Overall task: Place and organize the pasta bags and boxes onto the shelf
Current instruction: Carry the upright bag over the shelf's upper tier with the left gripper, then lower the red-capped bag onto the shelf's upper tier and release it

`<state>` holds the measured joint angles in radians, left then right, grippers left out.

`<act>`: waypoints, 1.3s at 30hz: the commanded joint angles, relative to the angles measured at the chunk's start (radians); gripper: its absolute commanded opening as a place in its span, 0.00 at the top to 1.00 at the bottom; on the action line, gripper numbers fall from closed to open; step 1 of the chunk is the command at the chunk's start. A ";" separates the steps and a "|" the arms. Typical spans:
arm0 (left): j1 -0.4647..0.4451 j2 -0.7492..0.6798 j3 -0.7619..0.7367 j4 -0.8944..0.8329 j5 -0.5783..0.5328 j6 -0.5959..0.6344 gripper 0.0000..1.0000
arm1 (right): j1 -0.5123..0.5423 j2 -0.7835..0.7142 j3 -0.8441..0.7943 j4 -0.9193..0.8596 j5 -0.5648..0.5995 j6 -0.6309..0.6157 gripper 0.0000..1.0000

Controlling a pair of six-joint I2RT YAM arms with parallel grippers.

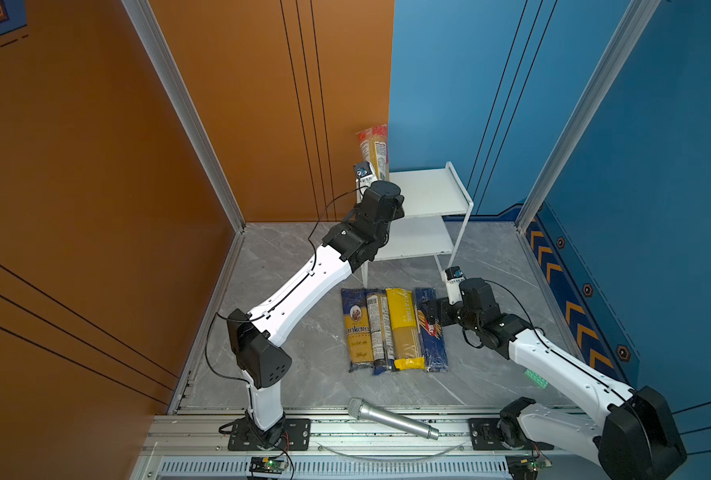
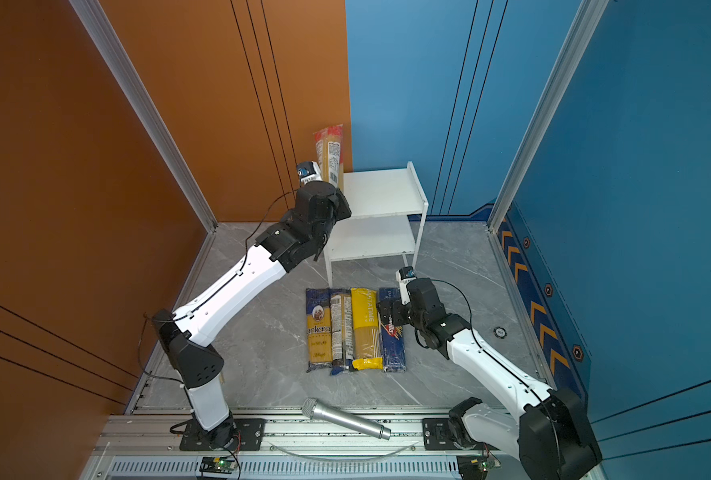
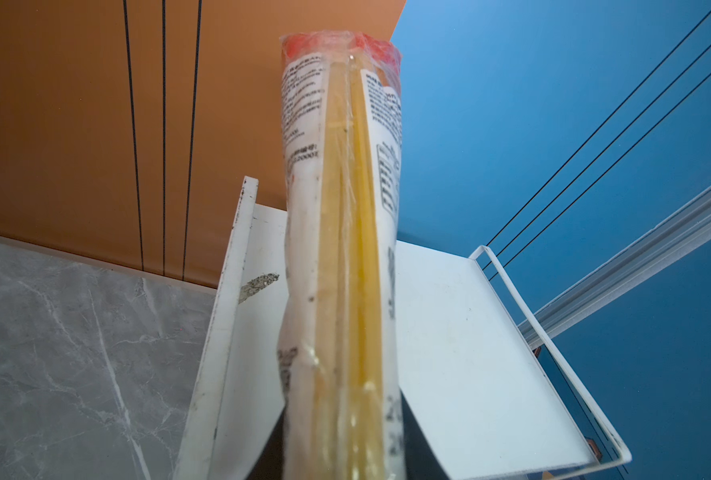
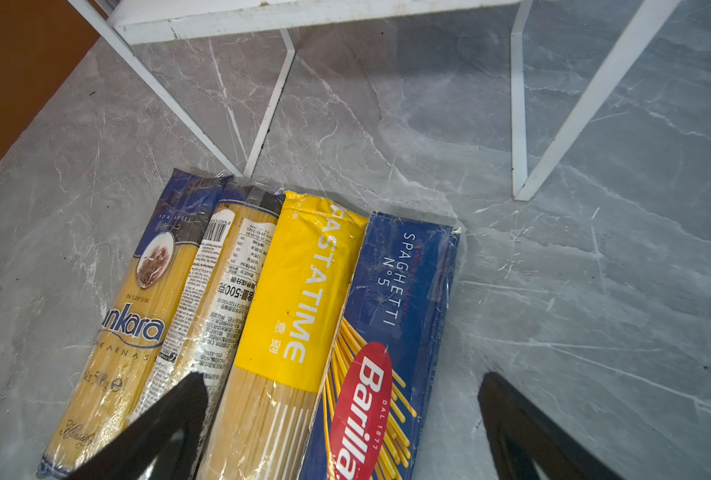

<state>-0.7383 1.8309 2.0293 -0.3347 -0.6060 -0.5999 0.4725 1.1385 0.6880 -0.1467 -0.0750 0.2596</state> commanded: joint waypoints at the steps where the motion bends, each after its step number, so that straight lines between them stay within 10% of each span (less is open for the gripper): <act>1: -0.001 -0.004 0.014 0.118 -0.029 -0.005 1.00 | -0.002 -0.011 -0.012 -0.005 0.015 -0.010 0.00; 11: -0.004 -0.003 -0.029 0.113 -0.005 -0.034 1.00 | -0.002 -0.008 -0.016 0.001 0.012 -0.006 0.00; 39: -0.006 -0.064 -0.174 0.137 0.009 -0.066 0.54 | -0.002 0.007 -0.019 0.023 0.004 0.001 0.00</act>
<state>-0.7403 1.8091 1.8809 -0.2234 -0.5938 -0.6708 0.4721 1.1397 0.6807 -0.1387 -0.0753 0.2600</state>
